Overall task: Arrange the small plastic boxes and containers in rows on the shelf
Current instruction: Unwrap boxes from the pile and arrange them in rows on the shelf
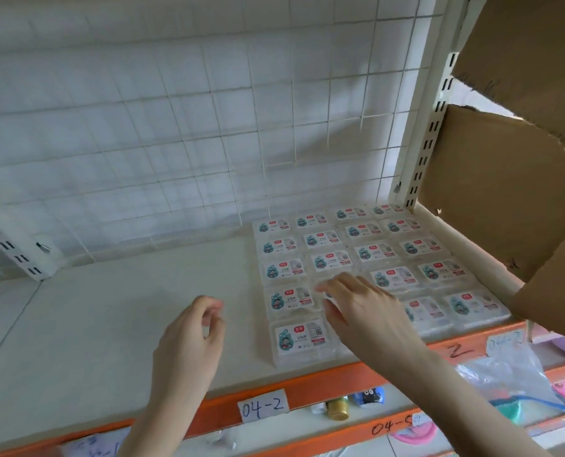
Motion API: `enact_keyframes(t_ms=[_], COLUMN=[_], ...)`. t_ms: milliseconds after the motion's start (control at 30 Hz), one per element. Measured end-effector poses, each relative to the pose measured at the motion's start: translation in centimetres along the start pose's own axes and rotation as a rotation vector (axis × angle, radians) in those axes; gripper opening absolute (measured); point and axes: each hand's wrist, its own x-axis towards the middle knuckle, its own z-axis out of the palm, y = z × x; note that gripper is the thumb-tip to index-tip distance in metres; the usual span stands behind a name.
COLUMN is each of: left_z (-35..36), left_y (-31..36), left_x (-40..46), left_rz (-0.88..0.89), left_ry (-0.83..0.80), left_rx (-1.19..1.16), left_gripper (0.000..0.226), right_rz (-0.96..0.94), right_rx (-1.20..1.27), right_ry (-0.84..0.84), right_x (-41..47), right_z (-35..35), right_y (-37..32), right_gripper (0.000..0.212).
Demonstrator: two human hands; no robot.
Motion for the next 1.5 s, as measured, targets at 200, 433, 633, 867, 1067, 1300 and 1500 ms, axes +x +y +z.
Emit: enact_keyframes(t_ms=[200, 433, 633, 867, 1067, 1300, 1500], left_z=[-4.7, -13.2, -19.8, -26.5, -30.5, -34.6, -38.5], left_y=[-6.3, -15.2, -23.6, -31.5, -36.7, -39.3, -41.9], left_x=[-0.6, -1.5, -1.1, 0.1, 1.9, 5.3, 8.3], left_rz=[-0.106, -0.111, -0.098, -0.123, -0.056, 0.023, -0.280], left_ry=[0.037, 0.181, 0.260, 0.374, 0.445, 0.604, 0.603], left_rx=[0.012, 0.152, 0.226, 0.322, 0.396, 0.540, 0.576], left_gripper=[0.021, 0.020, 0.013, 0.019, 0.026, 0.041, 0.051], right_rz=[-0.180, -0.386, -0.510, -0.571, -0.541, -0.476, -0.330], right_rx=[0.092, 0.318, 0.395, 0.431, 0.446, 0.369, 0.250], right_ry=[-0.038, -0.152, -0.252, -0.283, -0.194, -0.082, -0.223], right_x=[3.6, 6.0, 7.5, 9.5, 13.6, 18.1, 20.7], right_z=[2.6, 6.6, 10.3, 14.9, 17.0, 18.4, 20.0], right_y=[-8.1, -21.3, -32.8, -43.7, -50.6, -56.0, -57.6], right_gripper=[0.026, 0.027, 0.025, 0.026, 0.028, 0.046, 0.065])
